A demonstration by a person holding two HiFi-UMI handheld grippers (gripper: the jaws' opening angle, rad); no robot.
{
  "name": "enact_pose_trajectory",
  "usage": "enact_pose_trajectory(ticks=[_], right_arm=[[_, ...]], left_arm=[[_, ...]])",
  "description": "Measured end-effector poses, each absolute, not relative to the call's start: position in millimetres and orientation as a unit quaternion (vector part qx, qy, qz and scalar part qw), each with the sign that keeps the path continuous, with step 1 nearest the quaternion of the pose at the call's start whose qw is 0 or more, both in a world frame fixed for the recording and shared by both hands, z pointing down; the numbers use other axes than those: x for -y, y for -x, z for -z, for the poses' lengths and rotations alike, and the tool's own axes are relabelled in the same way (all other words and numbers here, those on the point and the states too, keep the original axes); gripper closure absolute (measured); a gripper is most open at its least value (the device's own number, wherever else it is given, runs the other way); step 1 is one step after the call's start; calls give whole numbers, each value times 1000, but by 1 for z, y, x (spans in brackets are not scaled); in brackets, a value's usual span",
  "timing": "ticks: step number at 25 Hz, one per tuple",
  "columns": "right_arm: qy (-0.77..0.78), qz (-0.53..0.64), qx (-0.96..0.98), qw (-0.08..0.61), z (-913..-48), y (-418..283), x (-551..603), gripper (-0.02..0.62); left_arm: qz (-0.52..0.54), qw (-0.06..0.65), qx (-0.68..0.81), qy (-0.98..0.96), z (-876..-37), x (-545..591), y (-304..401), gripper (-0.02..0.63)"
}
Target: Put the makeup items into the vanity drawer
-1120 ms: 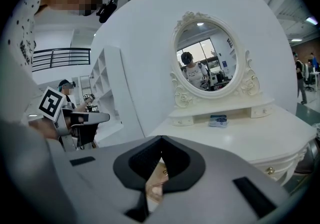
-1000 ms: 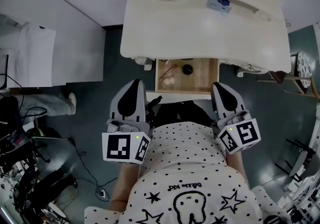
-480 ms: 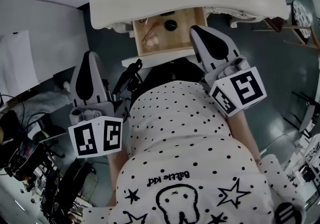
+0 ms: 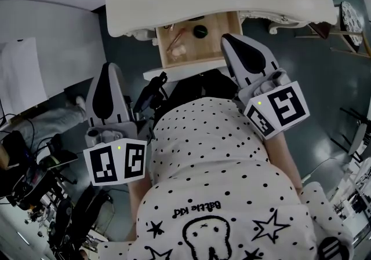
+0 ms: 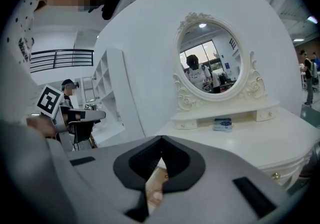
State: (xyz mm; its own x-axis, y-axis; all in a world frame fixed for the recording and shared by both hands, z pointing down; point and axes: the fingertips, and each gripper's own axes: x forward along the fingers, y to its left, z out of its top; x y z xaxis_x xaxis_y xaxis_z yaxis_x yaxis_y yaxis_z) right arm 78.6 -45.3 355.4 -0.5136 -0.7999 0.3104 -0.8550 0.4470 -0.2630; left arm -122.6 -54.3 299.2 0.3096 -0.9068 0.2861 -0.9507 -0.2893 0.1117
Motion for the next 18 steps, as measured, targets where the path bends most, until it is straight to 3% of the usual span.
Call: enact_pose_trajectory(ticks=[18], right_arm=[[-486,-196,847,89,-357,-82,41,588]], left_arm=[[-82,148,573,-802,-308,53,115,609]])
